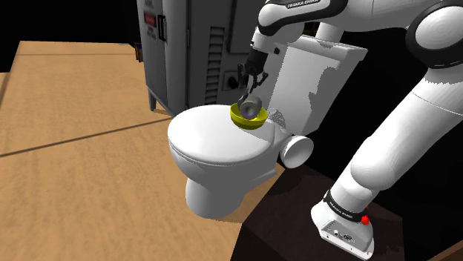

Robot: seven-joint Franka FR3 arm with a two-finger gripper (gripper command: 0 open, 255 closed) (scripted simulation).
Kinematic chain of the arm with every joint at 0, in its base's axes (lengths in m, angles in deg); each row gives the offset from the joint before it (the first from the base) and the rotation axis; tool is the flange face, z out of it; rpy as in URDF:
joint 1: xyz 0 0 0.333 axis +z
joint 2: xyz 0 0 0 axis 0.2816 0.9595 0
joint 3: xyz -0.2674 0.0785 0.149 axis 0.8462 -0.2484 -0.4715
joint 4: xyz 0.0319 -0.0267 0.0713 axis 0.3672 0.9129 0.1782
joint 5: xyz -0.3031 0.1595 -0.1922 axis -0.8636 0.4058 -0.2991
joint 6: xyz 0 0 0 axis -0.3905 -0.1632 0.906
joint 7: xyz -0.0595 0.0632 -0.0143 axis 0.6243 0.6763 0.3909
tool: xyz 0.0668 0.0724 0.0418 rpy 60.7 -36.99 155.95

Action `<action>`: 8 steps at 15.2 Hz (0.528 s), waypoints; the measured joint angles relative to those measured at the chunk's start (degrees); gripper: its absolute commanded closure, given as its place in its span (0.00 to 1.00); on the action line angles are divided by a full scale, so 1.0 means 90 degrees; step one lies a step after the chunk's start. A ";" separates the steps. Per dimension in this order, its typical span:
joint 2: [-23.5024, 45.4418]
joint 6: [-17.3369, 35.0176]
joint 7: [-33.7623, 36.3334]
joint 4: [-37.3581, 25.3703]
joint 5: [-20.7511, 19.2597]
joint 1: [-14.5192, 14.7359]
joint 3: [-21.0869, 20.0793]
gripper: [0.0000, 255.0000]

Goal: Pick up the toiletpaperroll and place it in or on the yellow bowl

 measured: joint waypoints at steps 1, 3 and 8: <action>0.0000 0.0001 0.0000 -0.0001 0.0000 0.0000 0.0000 0.00; -0.0001 0.0001 0.0000 -0.0001 0.0000 0.0000 0.0000 0.00; -0.0057 -0.0428 0.0029 -0.0381 -0.0031 -0.0024 0.0029 0.00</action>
